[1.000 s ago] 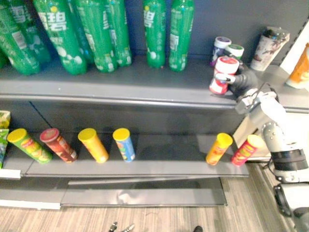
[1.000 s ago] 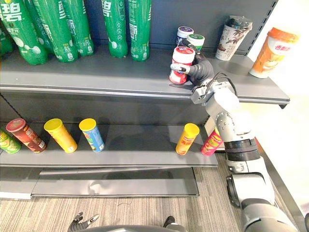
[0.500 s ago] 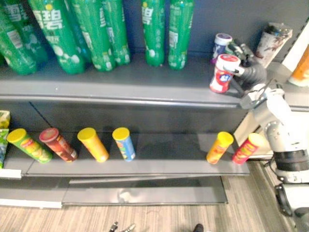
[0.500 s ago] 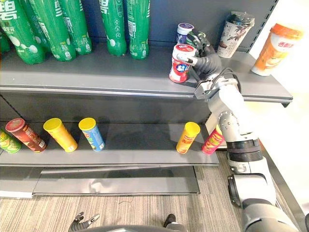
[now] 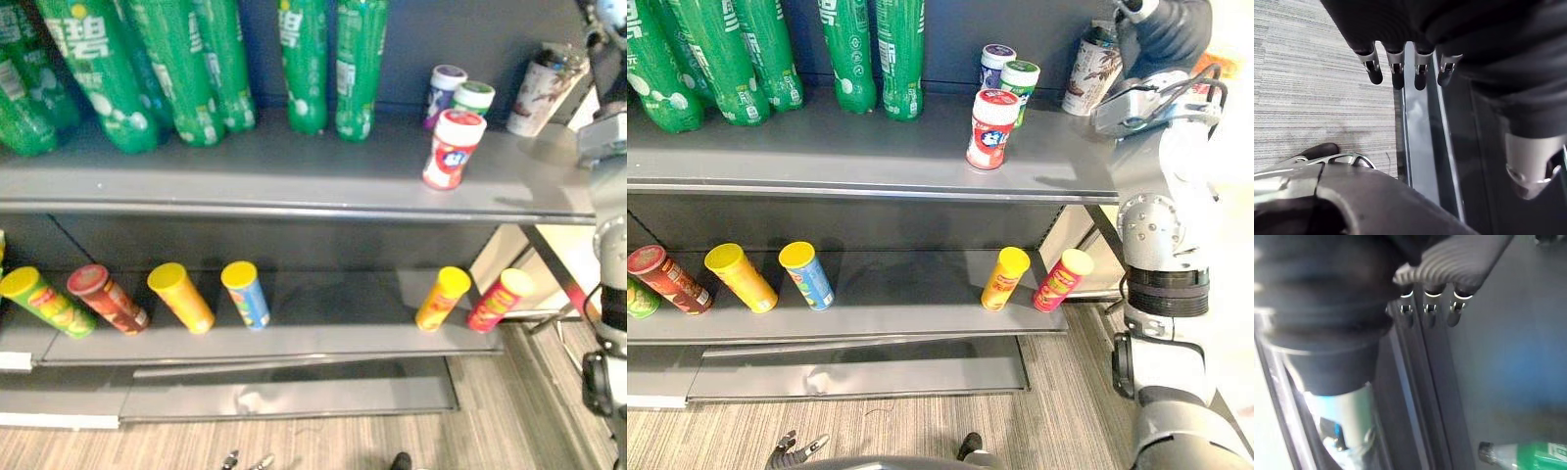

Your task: Put the gum and the chips on the shelf.

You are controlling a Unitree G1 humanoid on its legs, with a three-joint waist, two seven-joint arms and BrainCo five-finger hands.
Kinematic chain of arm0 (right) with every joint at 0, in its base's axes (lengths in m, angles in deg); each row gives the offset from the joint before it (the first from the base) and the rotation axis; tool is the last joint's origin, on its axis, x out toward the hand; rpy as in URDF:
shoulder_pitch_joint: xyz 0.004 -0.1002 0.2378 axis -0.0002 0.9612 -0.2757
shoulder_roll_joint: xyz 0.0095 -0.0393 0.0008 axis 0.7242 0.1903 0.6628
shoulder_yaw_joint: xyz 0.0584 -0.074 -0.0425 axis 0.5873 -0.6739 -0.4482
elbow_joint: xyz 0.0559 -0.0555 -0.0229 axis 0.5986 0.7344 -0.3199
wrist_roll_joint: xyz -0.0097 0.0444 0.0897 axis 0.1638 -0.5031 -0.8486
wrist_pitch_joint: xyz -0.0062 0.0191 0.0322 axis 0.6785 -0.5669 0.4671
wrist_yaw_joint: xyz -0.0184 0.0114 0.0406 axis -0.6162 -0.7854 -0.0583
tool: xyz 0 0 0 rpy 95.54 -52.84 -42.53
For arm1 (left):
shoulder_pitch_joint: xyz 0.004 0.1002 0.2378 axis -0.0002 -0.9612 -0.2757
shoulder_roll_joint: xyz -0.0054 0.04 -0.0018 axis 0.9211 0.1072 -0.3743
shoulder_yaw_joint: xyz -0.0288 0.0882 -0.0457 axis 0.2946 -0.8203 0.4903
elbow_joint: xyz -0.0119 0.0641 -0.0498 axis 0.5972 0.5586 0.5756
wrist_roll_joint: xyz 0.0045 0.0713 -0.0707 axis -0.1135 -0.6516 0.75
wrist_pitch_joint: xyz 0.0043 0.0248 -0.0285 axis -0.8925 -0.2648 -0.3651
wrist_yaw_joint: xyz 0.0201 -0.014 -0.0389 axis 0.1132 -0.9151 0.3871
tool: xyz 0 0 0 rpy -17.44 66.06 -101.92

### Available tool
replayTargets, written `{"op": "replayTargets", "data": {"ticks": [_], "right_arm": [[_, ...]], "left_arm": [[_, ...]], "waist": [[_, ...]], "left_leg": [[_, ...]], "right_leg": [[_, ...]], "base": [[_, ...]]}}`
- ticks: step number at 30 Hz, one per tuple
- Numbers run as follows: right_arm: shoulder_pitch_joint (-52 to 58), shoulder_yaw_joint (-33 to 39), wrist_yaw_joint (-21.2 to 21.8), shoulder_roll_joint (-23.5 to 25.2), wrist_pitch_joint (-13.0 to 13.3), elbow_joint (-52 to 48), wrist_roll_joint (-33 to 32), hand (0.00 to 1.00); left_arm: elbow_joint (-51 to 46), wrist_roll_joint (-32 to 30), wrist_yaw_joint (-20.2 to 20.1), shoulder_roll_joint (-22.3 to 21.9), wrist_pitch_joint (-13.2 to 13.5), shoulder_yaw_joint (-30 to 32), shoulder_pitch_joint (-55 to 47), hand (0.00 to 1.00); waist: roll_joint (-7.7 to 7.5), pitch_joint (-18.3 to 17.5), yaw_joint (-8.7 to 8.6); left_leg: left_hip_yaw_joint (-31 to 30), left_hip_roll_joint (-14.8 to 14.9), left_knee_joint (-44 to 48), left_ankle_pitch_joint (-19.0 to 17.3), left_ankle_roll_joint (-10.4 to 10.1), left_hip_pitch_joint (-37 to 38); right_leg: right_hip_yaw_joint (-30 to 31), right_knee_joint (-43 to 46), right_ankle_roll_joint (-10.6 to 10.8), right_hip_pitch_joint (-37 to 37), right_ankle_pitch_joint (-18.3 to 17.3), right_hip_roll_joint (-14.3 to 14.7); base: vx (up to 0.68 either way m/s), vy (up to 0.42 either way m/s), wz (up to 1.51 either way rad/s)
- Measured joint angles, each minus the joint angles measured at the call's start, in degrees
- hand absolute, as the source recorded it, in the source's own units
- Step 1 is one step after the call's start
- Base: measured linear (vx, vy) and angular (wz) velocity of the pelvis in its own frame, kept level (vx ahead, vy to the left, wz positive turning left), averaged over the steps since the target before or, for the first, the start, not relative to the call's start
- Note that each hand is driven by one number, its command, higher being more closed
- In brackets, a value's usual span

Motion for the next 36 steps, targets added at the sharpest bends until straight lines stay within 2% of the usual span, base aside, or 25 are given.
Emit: {"op": "replayTargets", "data": {"ticks": [5,7,10,13,15,16,18,19,21,25,27,28,29,31,33,35,36], "right_arm": [[1.5,5.3,-2.2,-0.2,5.2,-3.2,4.8,0.0],[5.7,9.7,-4.0,-1.2,8.2,-4.8,7.5,0.0],[14.2,16.0,-7.2,-1.7,11.3,-4.9,10.0,0.0],[22.9,20.5,-9.1,-1.4,12.7,-4.8,11.7,0.0],[28.8,23.9,-10.4,0.4,14.0,-4.6,11.9,0.0],[33.3,26.3,-10.5,3.4,15.5,-3.6,12.4,0.0],[37.3,27.9,-10.2,6.4,16.1,-3.1,13.3,0.0],[40.5,29.1,-9.6,8.8,16.2,-1.8,13.6,0.0],[44.0,30.6,-8.3,10.8,16.2,-0.1,13.5,0.0],[51.5,31.8,-2.6,15.6,15.7,3.3,13.7,0.0],[53.9,30.6,2.4,17.5,13.5,3.6,13.9,0.0],[55.5,28.8,6.2,17.9,11.4,5.1,13.9,0.0],[56.2,27.8,7.9,18.1,10.1,6.1,13.9,0.0],[58.9,23.3,14.8,18.9,5.2,11.4,14.0,0.0],[59.4,21.5,18.2,20.8,2.6,14.9,14.0,0.0],[59.6,19.5,20.3,22.3,1.6,18.0,14.4,0.0],[59.9,18.3,21.5,23.0,1.7,19.6,17.9,0.0]], "left_arm": [[1.5,0.0,1.3,-0.1,1.1,0.1,-0.3,0.0],[1.9,0.0,1.5,-0.1,1.5,0.2,-0.5,0.0],[2.0,0.0,1.8,-0.2,1.6,0.2,-0.7,0.0],[2.6,0.3,1.9,-0.6,1.6,0.7,-0.9,0.0],[3.0,0.4,1.9,-0.7,1.6,0.8,-0.7,0.0],[3.1,0.4,1.9,-0.8,1.6,0.8,-0.8,0.0],[3.1,0.4,1.8,-0.9,1.6,1.0,-0.8,0.0],[3.1,0.9,1.8,-1.1,1.6,1.8,-0.7,0.0],[3.1,0.9,1.8,-1.2,1.8,2.3,-0.6,0.0],[3.1,0.9,0.6,-1.5,2.1,2.9,-0.3,0.0],[3.1,0.9,0.2,-1.5,2.0,2.9,-0.4,0.0],[3.0,0.9,-0.3,-1.5,1.9,2.9,-0.4,0.0],[2.9,0.9,-0.5,-1.4,1.7,2.9,-0.3,0.0],[2.0,1.6,-0.8,-1.5,1.4,2.8,-0.3,0.0],[1.7,3.1,-1.1,-1.6,1.4,2.8,-0.1,0.0],[1.5,3.2,-1.3,-1.6,1.3,2.8,0.0,0.0],[1.5,3.2,-1.5,-1.6,0.9,2.6,-0.1,0.0]], "waist": [[0.12,0.0,-0.64],[0.1,0.0,-1.13],[0.1,0.0,-1.84],[0.44,-0.3,-3.22],[0.66,-0.4,-3.93],[0.72,-0.5,-4.9],[0.81,-0.5,-5.33],[0.82,-0.5,-6.23],[0.82,-0.5,-6.28],[0.68,-0.5,-6.69],[0.6,-0.4,-7.32],[0.7,-0.5,-7.7],[0.7,-0.5,-7.74],[0.72,-0.5,-7.69],[0.81,-0.5,-7.67],[1.12,-0.7,-7.66],[1.34,-0.8,-7.6]], "left_leg": [[0.5,0.0,-0.1,-0.1,-0.1,0.2],[0.8,0.0,-0.1,-0.1,-0.2,0.3],[2.0,-0.1,-0.1,-0.3,-0.4,0.3],[3.5,0.1,-0.1,-0.6,-0.7,0.3],[4.4,0.2,0.0,-0.7,-0.9,0.4],[5.0,0.3,0.0,-0.8,-1.0,0.6],[6.1,0.4,0.1,-1.0,-1.1,0.8],[6.7,0.4,0.2,-1.1,-1.1,0.8],[7.3,0.5,0.5,-1.4,-1.2,1.2],[7.8,0.6,2.0,-2.6,-1.0,1.2],[7.9,0.6,2.1,-2.7,-1.0,1.2],[7.9,0.5,2.1,-2.7,-1.0,1.2],[7.9,0.5,2.1,-2.7,-1.0,1.2],[7.9,0.5,2.2,-2.7,-1.0,1.1],[7.7,0.5,2.3,-2.7,-1.0,0.7],[7.6,0.4,2.4,-2.7,-1.0,0.2],[7.5,0.4,2.4,-2.7,-1.0,0.2]], "right_leg": [[0.3,0.0,0.0,0.0,0.0,0.1],[0.5,0.0,0.0,-0.2,0.0,0.1],[1.8,0.1,0.0,-1.0,0.0,0.5],[3.0,0.2,0.0,-1.9,0.0,1.1],[3.8,0.1,0.0,-2.3,0.1,1.5],[4.3,0.1,0.0,-2.3,0.1,1.8],[5.0,0.3,0.0,-2.9,0.1,2.1],[5.3,0.5,0.0,-3.2,0.1,2.1],[6.1,0.6,-0.1,-3.1,0.0,2.4],[6.6,0.9,-0.1,-3.2,0.0,2.2],[6.7,0.9,-0.1,-3.2,0.0,2.1],[6.7,0.9,-0.1,-3.2,0.0,2.0],[6.7,0.9,-0.1,-3.2,0.0,2.0],[6.6,1.0,0.0,-3.2,0.0,1.9],[6.5,1.0,0.0,-3.5,-0.1,1.8],[6.5,1.2,0.0,-4.0,0.0,1.7],[6.4,1.2,0.0,-4.0,0.0,1.7]], "base": [[-0.02,-0.011,-0.04],[0.0,-0.005,-0.02],[-0.01,-0.011,-0.19],[0.0,-0.021,-0.3],[0.01,-0.017,-0.23],[0.0,-0.01,-0.14],[-0.02,-0.017,-0.27],[-0.03,-0.016,-0.27],[-0.03,-0.007,-0.18],[-0.05,0.005,-0.08],[-0.05,0.007,-0.01],[-0.03,0.003,0.0],[-0.04,0.0,0.0],[-0.02,-0.002,0.0],[-0.03,-0.005,0.04],[-0.01,-0.003,0.02],[-0.01,-0.01,0.03]]}}
